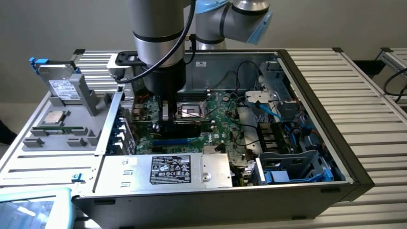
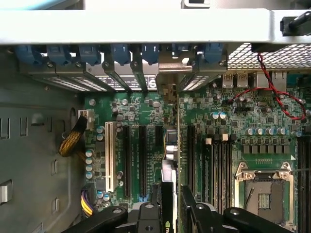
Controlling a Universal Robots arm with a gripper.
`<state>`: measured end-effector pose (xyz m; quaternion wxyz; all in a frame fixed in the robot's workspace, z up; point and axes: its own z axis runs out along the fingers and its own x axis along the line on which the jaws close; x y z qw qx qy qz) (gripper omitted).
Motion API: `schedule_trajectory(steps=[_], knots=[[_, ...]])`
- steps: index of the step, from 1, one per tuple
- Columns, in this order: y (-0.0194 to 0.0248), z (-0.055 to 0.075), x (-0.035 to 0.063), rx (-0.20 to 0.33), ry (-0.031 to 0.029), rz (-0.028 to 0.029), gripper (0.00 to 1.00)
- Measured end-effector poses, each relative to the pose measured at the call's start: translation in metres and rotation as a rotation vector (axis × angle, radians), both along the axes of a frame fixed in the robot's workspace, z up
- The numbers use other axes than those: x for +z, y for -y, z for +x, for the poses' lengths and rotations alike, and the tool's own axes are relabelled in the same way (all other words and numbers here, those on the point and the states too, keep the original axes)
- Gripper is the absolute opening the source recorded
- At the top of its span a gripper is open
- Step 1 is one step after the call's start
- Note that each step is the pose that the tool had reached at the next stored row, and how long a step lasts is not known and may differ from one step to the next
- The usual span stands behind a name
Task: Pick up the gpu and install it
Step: 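Insert the gpu into the slot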
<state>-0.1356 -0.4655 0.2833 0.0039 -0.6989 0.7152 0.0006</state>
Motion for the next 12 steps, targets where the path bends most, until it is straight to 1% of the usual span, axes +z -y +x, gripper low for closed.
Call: schedule_trajectory(steps=[12], knots=[[-0.0002,0.0010,-0.0001,-0.004,-0.0002,-0.0001,0.27]])
